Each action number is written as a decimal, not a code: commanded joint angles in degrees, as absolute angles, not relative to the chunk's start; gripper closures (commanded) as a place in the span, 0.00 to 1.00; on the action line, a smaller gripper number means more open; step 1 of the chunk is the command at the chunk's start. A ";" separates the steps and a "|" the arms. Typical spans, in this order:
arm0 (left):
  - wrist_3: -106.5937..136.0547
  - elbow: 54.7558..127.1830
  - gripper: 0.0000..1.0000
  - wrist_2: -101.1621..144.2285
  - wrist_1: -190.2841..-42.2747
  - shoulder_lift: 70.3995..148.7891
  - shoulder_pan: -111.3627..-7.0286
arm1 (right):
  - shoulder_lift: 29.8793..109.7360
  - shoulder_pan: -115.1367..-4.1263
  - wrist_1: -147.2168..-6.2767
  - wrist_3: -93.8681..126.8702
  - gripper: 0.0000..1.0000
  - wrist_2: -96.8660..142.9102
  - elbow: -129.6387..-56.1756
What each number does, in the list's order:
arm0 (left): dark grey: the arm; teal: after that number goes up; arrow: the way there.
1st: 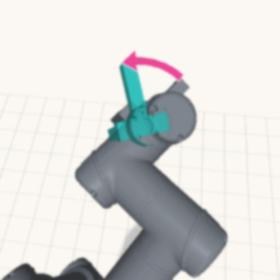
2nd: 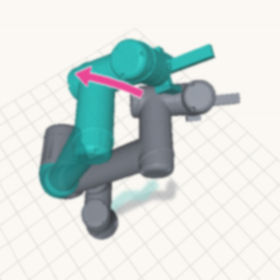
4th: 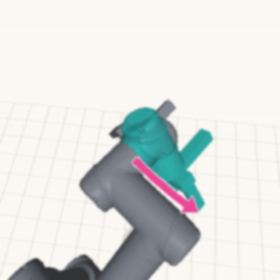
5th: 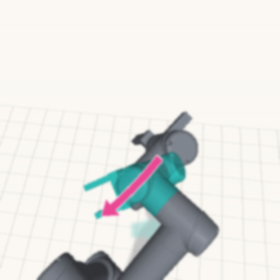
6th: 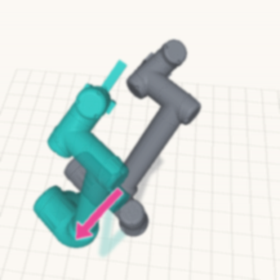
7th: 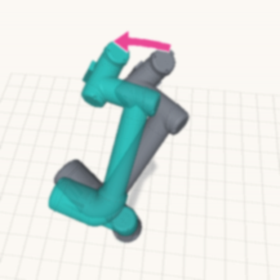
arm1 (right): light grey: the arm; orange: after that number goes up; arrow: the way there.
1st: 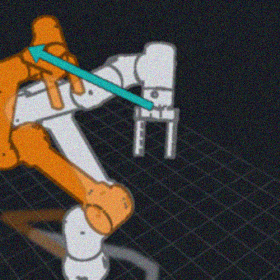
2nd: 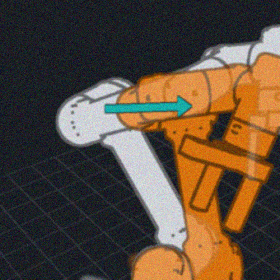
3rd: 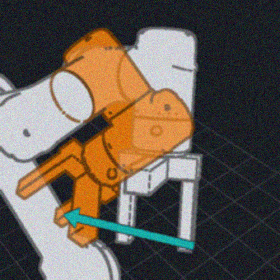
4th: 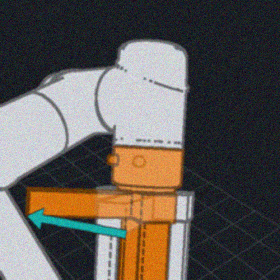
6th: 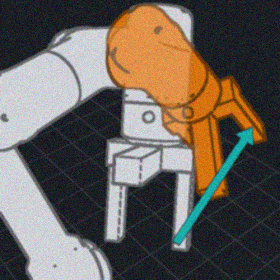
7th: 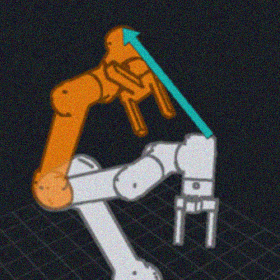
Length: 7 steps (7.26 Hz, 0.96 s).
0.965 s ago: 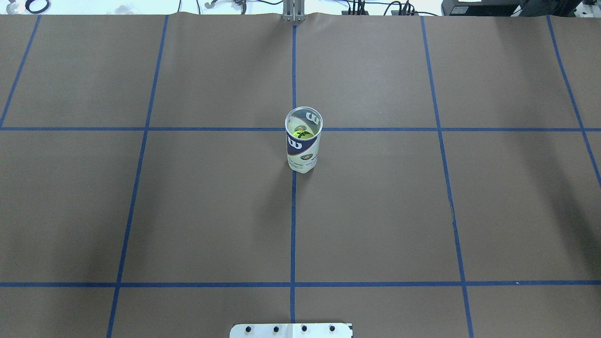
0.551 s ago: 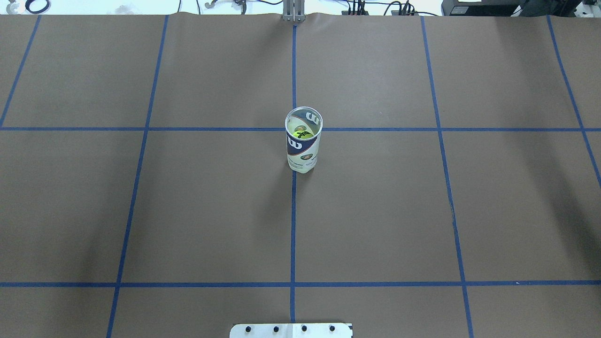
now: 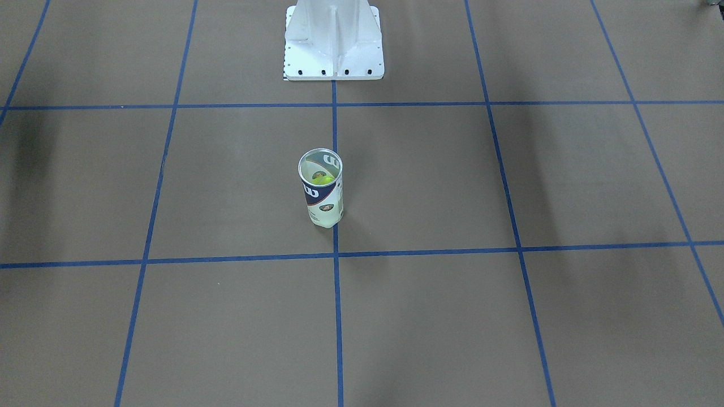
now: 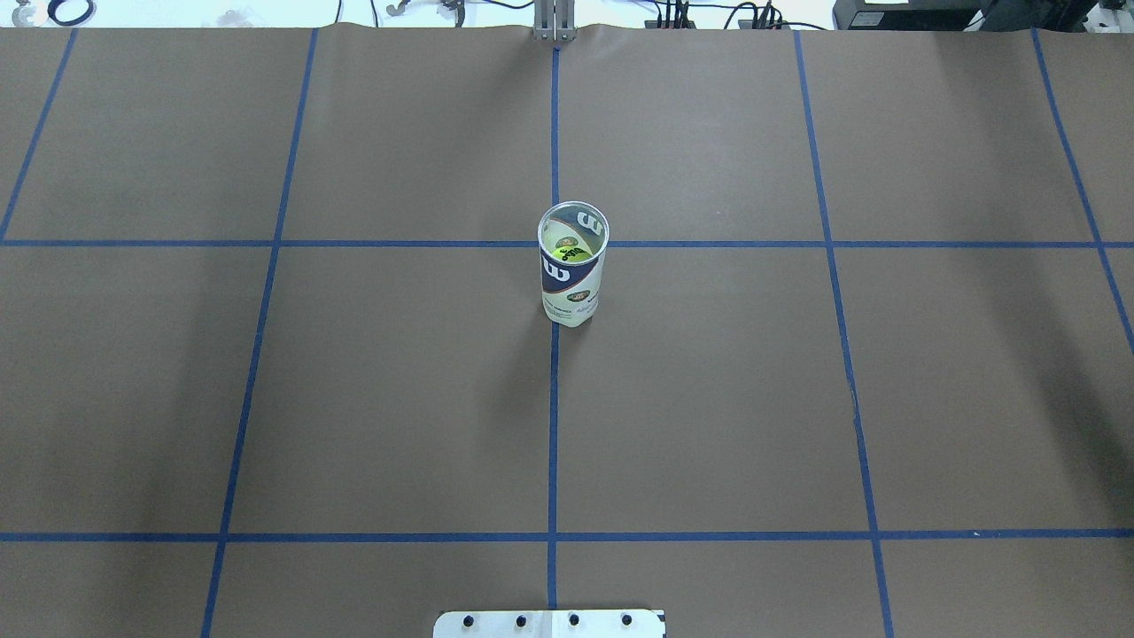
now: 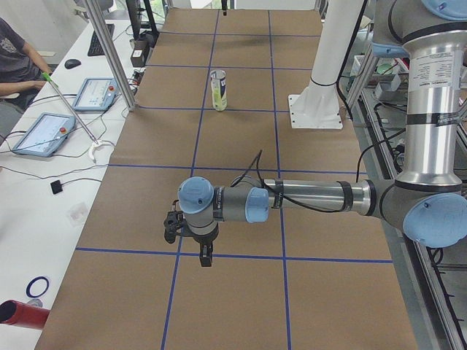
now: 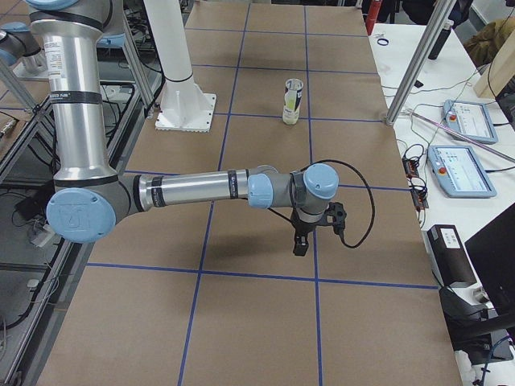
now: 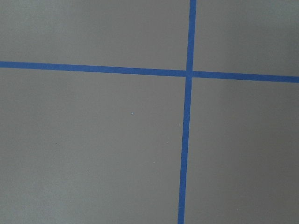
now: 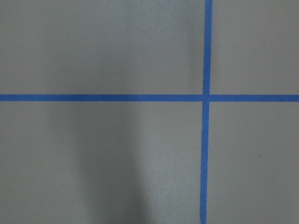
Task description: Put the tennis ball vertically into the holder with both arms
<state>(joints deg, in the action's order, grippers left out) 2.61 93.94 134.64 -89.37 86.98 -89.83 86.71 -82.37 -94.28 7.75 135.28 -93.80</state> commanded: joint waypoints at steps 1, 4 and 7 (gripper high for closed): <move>1.32 93.96 0.01 134.47 -89.48 87.36 -89.74 | 86.57 -82.35 -94.31 7.82 0.01 135.35 -93.78; 1.58 93.87 0.01 135.09 -89.65 87.36 -89.74 | 86.66 -82.35 -94.31 7.91 0.01 135.35 -93.69; 1.58 93.78 0.01 135.09 -89.74 87.36 -89.74 | 86.92 -82.35 -94.22 7.91 0.01 135.35 -93.78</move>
<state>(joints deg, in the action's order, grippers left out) 1.58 93.86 135.11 -89.72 87.37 -89.74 86.81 -82.35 -94.23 7.91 135.35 -93.66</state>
